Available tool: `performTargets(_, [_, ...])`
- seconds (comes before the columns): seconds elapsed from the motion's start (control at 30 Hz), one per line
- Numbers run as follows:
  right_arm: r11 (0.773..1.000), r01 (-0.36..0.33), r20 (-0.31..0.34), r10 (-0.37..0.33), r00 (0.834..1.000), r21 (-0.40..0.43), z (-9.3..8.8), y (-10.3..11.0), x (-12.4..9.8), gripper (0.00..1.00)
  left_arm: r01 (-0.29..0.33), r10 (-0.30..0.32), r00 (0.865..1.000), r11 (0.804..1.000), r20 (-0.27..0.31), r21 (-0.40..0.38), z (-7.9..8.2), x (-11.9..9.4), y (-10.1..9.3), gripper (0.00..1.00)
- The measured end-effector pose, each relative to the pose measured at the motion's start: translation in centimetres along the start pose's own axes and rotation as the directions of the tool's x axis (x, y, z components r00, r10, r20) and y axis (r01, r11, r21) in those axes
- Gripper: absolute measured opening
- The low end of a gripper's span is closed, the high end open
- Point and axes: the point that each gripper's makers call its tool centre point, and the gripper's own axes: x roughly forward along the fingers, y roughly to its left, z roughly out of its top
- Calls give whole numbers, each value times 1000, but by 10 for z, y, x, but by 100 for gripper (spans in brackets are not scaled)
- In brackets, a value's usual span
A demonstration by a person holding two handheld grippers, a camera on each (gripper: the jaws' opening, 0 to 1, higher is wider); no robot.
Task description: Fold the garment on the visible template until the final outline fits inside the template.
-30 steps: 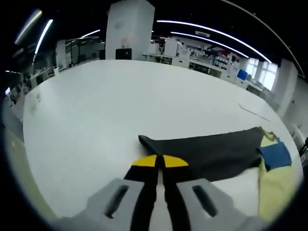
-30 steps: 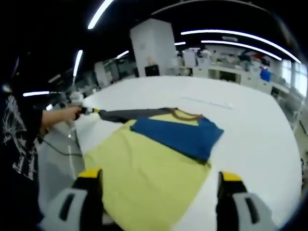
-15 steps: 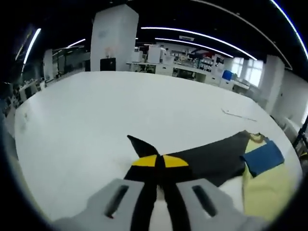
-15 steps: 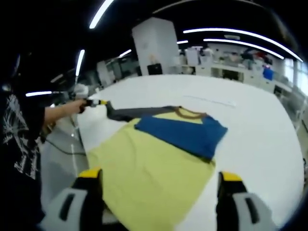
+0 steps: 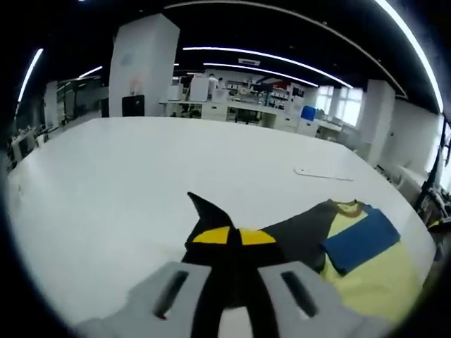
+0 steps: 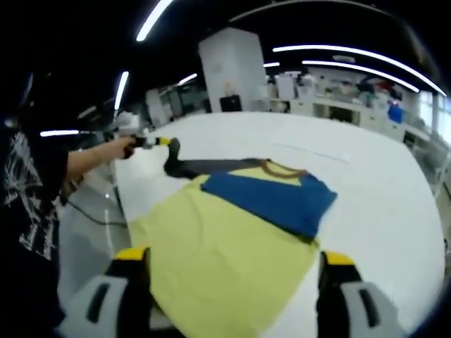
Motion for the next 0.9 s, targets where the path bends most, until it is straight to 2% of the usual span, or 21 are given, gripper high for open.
performTargets(0.1, [1000, -7, 5, 7, 1000, -12, 2, 2, 0, 99, 24, -24, 1000, 1000, 14, 0, 6, 5, -14, 0])
performTargets(0.17, [1000, -9, 6, 9, 1000, -15, 2, 3, 0, 99, 65, -63, 997, 998, 47, -28, 16, 8, -27, 0])
performTargets(0.3, [1000, -10, 4, 10, 1000, -15, 1, 4, 1, 99, 94, -92, 994, 995, 62, -35, 28, 13, -46, 0])
performTargets(0.4, [1000, -8, 6, 8, 1000, -7, 1, 4, 2, 99, 110, -107, 992, 993, 66, -43, 34, 18, -54, 0])
performTargets(0.57, [1000, -13, 4, 13, 1000, -5, -1, 6, 1, 99, 134, -133, 989, 991, 59, -18, 38, 21, -76, 0])
performTargets(0.7, [1000, -9, 0, 9, 1000, -2, -3, 5, 1, 99, 169, -169, 984, 986, 53, -4, 38, 18, -104, 0])
performTargets(0.77, [1000, -10, -1, 10, 1000, -2, -4, 5, 1, 99, 195, -196, 980, 981, 46, 21, 41, 21, -106, 0])
performTargets(0.8, [1000, -11, 0, 11, 1000, -1, -4, 6, 1, 99, 206, -206, 977, 978, 49, 22, 42, 23, -117, 0])
performTargets(0.9, [1000, -16, 0, 16, 1000, 0, -4, 7, 2, 99, 234, -236, 971, 972, 49, 30, 45, 28, -134, 0])
